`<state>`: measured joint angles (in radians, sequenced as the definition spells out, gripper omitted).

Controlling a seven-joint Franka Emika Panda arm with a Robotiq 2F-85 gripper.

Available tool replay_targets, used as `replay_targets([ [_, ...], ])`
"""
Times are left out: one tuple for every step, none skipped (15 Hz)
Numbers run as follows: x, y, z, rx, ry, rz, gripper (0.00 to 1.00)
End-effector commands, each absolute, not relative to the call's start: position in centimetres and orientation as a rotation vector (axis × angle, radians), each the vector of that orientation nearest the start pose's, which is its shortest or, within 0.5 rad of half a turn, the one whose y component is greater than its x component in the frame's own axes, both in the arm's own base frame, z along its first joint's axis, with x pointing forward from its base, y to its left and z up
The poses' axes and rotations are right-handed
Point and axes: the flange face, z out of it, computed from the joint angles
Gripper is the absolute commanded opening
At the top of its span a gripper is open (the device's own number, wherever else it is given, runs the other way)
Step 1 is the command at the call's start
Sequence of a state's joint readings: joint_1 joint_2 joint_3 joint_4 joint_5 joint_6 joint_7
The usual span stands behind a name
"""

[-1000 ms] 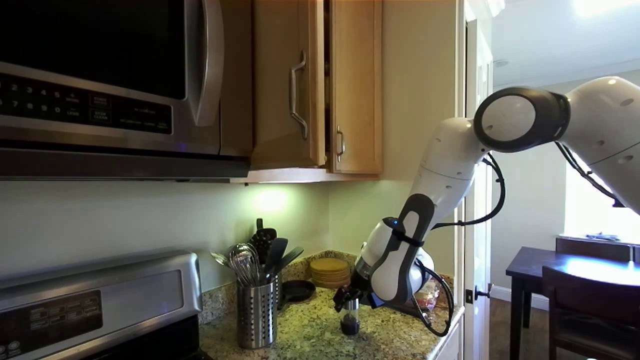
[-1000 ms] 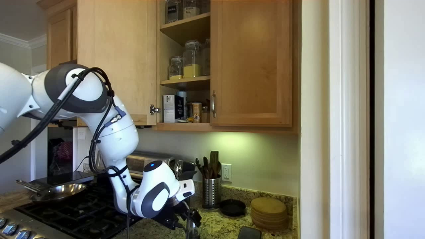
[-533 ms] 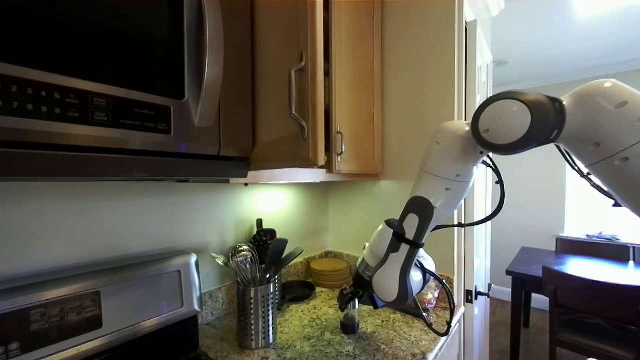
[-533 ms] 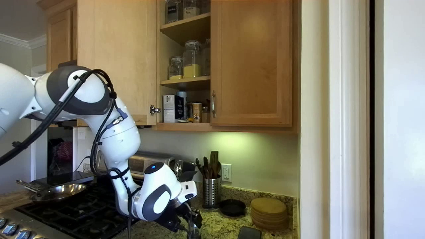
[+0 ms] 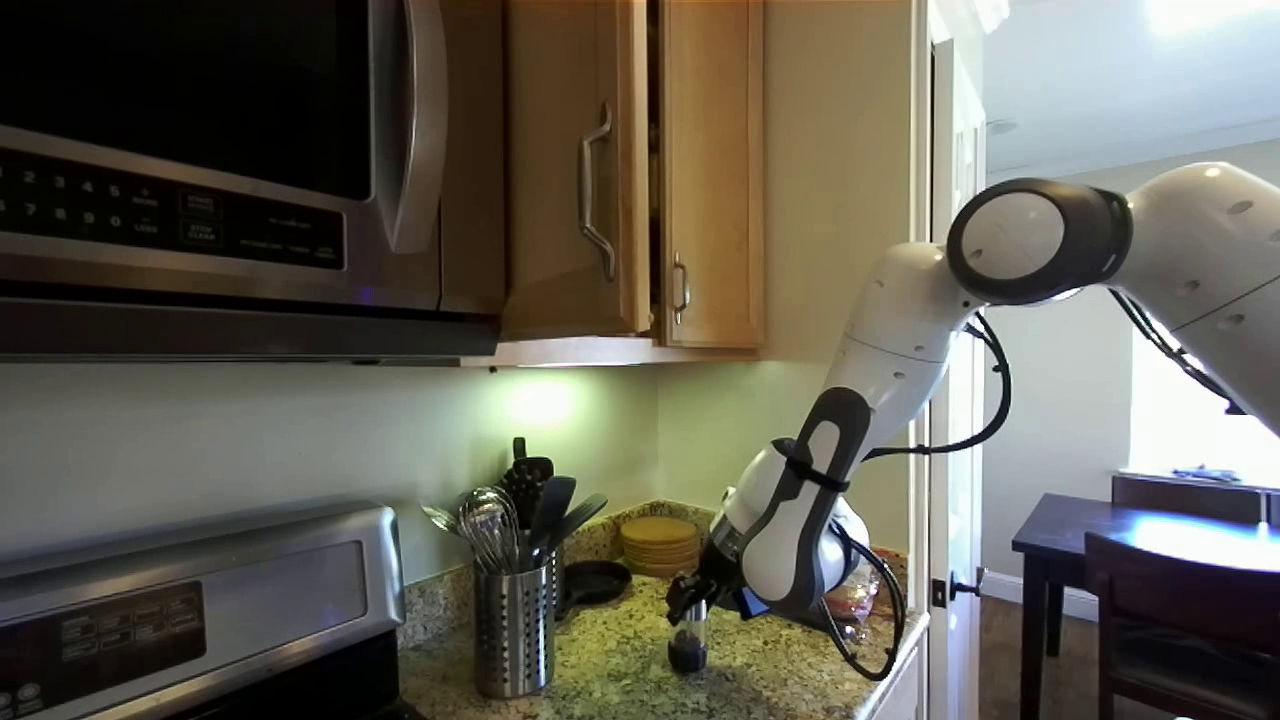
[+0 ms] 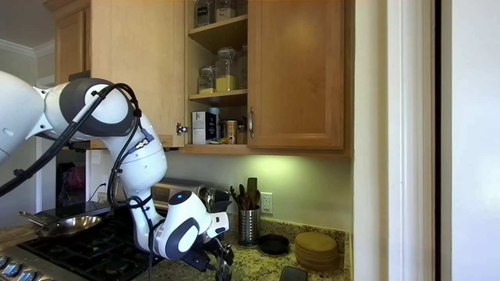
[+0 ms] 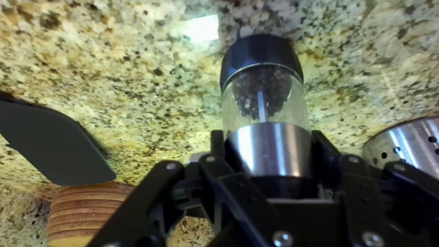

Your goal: Open the left door of the upper cabinet, place the brown can in the cabinet, place the glass jar in the cabinet, close the cabinet door

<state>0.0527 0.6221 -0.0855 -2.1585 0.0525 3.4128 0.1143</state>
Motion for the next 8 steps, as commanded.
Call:
replay_targets([
  [58.9, -2.2, 21.5, -2.974, 0.175, -0.968, 0.36],
  [59.0, -2.1, 22.1, -2.978, 0.159, -0.97, 0.36],
  [59.1, -2.1, 22.8, -2.979, 0.143, -0.973, 0.36],
  [59.2, -2.0, 23.5, -2.982, 0.122, -0.974, 0.36],
  [59.3, -2.0, 24.4, -2.985, 0.108, -0.977, 0.36],
  [59.5, -2.0, 25.5, -2.988, 0.089, -0.983, 0.36],
  [59.6, -2.0, 26.4, -2.991, 0.074, -0.987, 0.36],
  [59.7, -2.0, 27.5, -2.993, 0.063, -0.988, 0.36],
])
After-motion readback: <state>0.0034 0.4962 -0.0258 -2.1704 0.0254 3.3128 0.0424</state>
